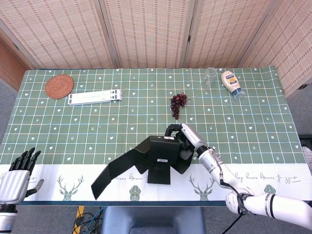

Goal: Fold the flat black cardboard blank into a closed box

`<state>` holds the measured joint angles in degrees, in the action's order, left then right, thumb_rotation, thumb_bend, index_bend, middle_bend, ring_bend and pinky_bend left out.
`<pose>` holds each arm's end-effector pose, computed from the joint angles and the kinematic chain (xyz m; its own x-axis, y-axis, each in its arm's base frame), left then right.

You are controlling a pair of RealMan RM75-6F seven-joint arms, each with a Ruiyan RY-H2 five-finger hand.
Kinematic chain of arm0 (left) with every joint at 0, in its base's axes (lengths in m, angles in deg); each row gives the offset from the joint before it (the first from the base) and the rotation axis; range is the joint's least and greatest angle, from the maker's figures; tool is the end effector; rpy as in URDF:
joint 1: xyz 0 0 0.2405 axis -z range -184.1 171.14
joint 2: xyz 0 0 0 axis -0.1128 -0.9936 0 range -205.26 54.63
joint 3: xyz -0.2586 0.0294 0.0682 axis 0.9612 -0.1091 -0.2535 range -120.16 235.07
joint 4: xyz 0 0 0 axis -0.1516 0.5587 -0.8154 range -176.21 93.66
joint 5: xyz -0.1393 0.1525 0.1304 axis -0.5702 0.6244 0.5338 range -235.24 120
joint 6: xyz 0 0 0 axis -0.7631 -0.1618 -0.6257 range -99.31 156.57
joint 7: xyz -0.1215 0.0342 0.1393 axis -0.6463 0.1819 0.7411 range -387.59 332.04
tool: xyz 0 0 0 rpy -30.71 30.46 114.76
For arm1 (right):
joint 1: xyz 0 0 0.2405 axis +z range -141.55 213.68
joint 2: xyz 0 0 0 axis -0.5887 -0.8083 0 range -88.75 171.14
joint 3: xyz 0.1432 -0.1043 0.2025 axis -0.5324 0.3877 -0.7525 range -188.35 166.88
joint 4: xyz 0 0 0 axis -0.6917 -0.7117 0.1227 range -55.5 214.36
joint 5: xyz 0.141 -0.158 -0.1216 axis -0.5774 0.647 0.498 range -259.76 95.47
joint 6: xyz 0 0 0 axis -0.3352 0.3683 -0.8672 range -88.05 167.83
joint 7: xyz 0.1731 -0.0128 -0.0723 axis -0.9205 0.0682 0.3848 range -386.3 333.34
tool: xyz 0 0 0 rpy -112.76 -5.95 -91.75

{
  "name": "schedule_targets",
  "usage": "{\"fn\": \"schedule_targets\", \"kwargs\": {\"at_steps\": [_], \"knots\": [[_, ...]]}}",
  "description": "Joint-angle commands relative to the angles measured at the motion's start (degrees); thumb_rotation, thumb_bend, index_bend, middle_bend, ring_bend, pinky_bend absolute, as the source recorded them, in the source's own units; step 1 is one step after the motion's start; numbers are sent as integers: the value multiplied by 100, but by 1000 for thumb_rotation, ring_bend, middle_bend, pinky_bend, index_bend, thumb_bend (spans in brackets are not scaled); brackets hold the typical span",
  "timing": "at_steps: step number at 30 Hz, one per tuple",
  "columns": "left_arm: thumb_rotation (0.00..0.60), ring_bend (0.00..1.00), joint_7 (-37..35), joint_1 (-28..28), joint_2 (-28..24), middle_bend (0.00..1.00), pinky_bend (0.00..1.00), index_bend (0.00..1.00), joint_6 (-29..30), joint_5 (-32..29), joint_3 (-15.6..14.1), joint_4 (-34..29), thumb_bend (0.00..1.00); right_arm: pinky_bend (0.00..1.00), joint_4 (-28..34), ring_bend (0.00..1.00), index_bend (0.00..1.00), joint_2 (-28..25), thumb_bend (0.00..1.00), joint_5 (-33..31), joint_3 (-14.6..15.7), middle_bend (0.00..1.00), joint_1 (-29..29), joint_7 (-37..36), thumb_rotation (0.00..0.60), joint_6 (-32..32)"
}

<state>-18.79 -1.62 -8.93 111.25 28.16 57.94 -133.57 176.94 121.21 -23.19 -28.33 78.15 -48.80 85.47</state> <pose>-0.3390 0.2177 0.1047 0.5024 0.0874 0.8602 0.8642 -0.0197 -0.5027 -0.1024 -0.3957 -0.0336 -0.3432 -0.5391 0.7691 -0.8984 -0.0504 -0.4363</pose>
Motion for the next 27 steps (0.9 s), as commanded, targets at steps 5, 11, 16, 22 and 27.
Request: {"fn": "schedule_targets", "kwargs": {"at_steps": [5,11,16,22,27], "knots": [[600,28,-59,-7,-15,0,132,21,-7,7,-26,-41,260,1000,-169,910,651,-379,664,-1372,66,602,643,567,600,-1010],[600,28,-80,-3,-41,0,132,21,-17,10,-37,-48,260,1000,-644,909,556,-301,576,-1882,278,487,1118,1008,600,-1378],[600,28,-41,28,-57,0,132,21,-45,22,-33,-66,259,1000,-1099,851,174,-11,242,-1800,455,235,1377,1462,600,-1245],[600,29,9,74,-66,0,132,21,-74,43,-20,-105,259,1000,-1419,778,0,461,91,-1573,387,23,1389,1666,600,-642],[600,29,27,95,-94,0,132,21,-100,30,-16,-116,260,1000,-1460,768,0,683,90,-1167,328,9,1237,1791,600,-37]]}}
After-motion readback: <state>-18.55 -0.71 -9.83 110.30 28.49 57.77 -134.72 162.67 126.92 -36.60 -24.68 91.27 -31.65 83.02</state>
